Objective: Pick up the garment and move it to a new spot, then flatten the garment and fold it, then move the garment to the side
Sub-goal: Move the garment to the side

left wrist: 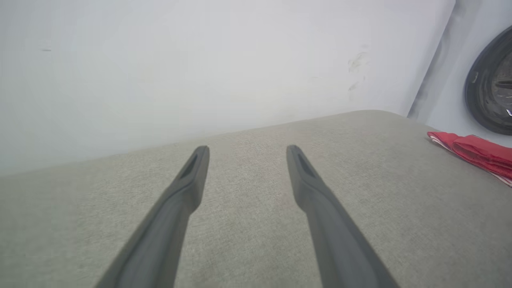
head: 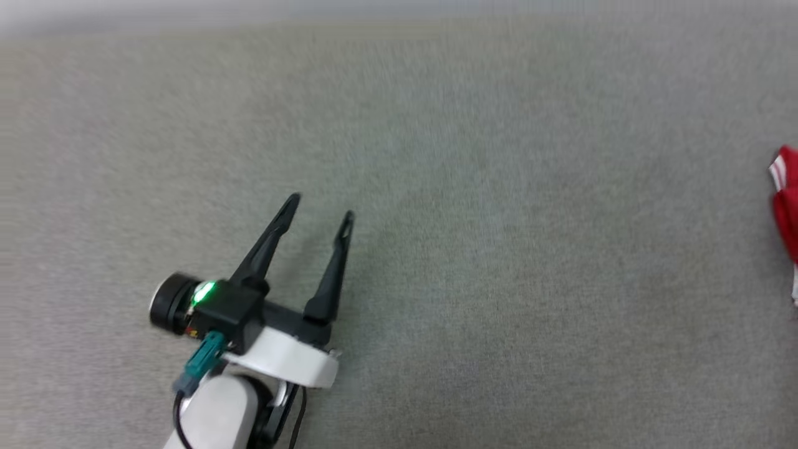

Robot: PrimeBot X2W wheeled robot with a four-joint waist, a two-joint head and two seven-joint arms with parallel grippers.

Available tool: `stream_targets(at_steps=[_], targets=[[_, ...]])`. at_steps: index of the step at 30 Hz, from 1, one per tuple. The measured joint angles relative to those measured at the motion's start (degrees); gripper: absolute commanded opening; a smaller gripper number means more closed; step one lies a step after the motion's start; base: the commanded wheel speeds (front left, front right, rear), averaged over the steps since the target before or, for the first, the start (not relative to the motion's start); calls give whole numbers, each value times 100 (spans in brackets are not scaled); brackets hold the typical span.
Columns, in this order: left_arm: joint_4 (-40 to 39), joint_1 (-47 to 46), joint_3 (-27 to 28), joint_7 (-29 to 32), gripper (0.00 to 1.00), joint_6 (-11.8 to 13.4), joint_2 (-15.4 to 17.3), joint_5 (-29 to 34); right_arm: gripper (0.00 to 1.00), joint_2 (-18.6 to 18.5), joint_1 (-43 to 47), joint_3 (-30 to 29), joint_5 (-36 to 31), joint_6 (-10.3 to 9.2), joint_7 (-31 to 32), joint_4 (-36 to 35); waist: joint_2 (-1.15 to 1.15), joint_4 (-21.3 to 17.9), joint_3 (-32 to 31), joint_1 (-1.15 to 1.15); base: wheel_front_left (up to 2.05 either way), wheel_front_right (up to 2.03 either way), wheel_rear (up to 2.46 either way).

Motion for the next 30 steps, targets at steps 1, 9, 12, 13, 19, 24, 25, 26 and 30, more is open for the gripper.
stream_targets(at_steps=[1, 9, 12, 13, 19, 24, 25, 26, 30], targets=[[3, 93, 87, -1, 100, 31, -18, -18, 100, 135, 56, 73, 73, 0, -66, -164, 0, 20, -127, -1, 0, 0, 0], [81, 830, 634, -14, 100, 175, -153, -180, 100, 1256, 815, 407, 770, 1, -612, -1215, 0, 215, -1004, -1, 0, 0, 0], [115, 1053, 772, -14, 100, 176, -185, -157, 100, 1623, 1222, 455, 910, 0, -835, -1515, 0, 293, -1254, -1, 0, 0, 0], [129, 1131, 818, -14, 100, 160, -215, -164, 100, 1784, 1348, 472, 959, 0, -905, -1606, 0, 317, -1328, -1, 0, 0, 0], [221, 1446, 1091, -14, 100, 22, -354, -199, 100, 2439, 2025, 642, 1098, 0, -1369, -1800, 0, 431, -1596, -1, 0, 0, 0], [256, 1561, 1278, -14, 100, -126, -481, -94, 100, 2799, 2309, 692, 1380, 0, -1870, -1517, 0, 462, -1657, 0, 0, 0, 0], [280, 1563, 1349, -14, 100, -152, -513, -102, 100, 2855, 2309, 690, 1504, -1, -1962, -1439, 0, 462, -1659, 0, 0, 0, 0], [311, 1564, 1397, -14, 100, -159, -526, -101, 100, 2887, 2310, 709, 1558, -1, -2029, -1339, 0, 459, -1662, 0, 0, 0, 0], [343, 1578, 1560, -14, 100, -242, -598, -29, 100, 2934, 2319, 898, 1577, -1, -2301, -1085, 0, 433, -1688, 0, 0, 0, 0]])
